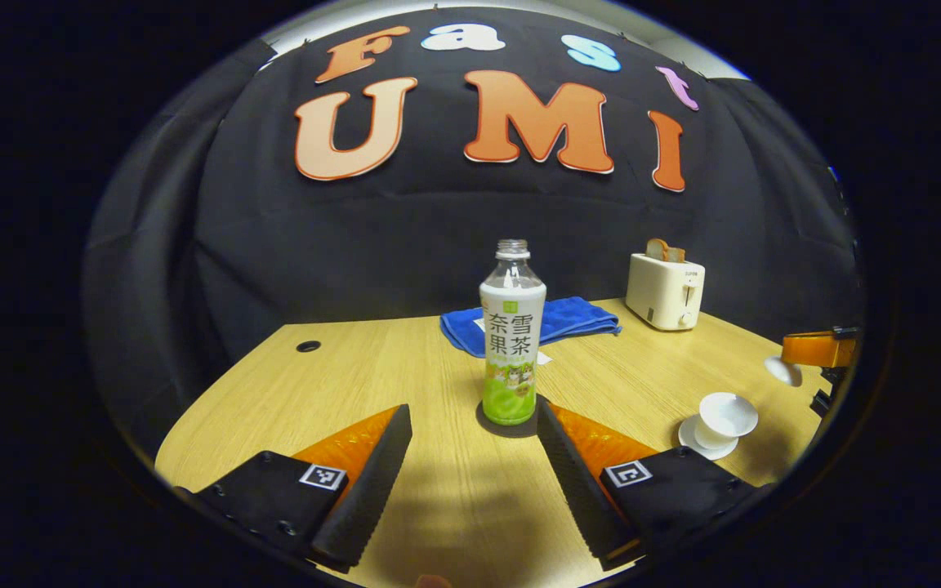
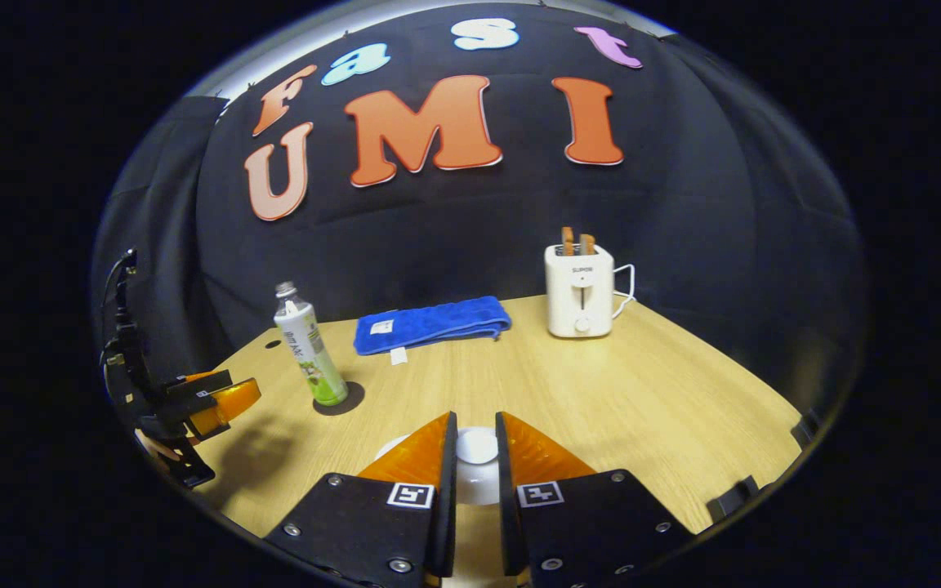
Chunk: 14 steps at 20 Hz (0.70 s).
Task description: Open the teacup lid with one hand, grasp the water bottle and pour water into the teacup with the other hand; after pouring, place the water bottle on the coaster and then close the teacup lid.
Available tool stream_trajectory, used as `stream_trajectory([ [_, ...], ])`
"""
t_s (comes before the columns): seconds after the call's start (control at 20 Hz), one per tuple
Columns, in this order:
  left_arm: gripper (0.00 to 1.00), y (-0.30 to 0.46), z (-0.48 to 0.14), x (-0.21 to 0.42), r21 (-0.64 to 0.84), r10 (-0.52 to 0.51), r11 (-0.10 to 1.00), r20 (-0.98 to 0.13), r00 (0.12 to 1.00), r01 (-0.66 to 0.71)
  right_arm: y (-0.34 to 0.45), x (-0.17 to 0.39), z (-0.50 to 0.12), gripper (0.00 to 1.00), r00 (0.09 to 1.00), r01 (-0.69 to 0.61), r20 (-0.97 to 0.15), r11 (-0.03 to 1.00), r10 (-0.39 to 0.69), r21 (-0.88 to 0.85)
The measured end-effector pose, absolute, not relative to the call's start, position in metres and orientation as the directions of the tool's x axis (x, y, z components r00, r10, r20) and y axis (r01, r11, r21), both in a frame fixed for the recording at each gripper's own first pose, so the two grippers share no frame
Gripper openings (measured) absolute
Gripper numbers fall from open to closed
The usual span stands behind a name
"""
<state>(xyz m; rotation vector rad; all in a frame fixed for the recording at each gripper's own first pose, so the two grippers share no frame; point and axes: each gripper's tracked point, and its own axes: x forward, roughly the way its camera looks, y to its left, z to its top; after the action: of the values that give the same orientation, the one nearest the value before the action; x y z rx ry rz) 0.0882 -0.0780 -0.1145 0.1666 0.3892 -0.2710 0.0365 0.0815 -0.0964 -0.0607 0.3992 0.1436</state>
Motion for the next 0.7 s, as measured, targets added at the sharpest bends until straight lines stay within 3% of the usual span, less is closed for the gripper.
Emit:
stream_trajectory([
  [0.3,0.99,-0.022,-0.085,0.073,0.098,-0.135,0.979,-0.347,0.928,0.179,0.122,0.048,-0.128,0.23,0.88,-0.24,-0.432,0.97,0.199,-0.042],
  [0.6,0.95,-0.005,-0.081,0.071,0.088,-0.116,0.984,-0.338,0.934,0.154,0.118,0.051,-0.145,0.23,0.872,-0.231,-0.458,0.97,0.174,-0.071],
  [0.7,0.99,-0.005,-0.084,0.071,0.087,-0.119,0.984,-0.343,0.932,0.158,0.116,0.052,-0.148,0.23,0.871,-0.227,-0.462,0.971,0.166,-0.079],
])
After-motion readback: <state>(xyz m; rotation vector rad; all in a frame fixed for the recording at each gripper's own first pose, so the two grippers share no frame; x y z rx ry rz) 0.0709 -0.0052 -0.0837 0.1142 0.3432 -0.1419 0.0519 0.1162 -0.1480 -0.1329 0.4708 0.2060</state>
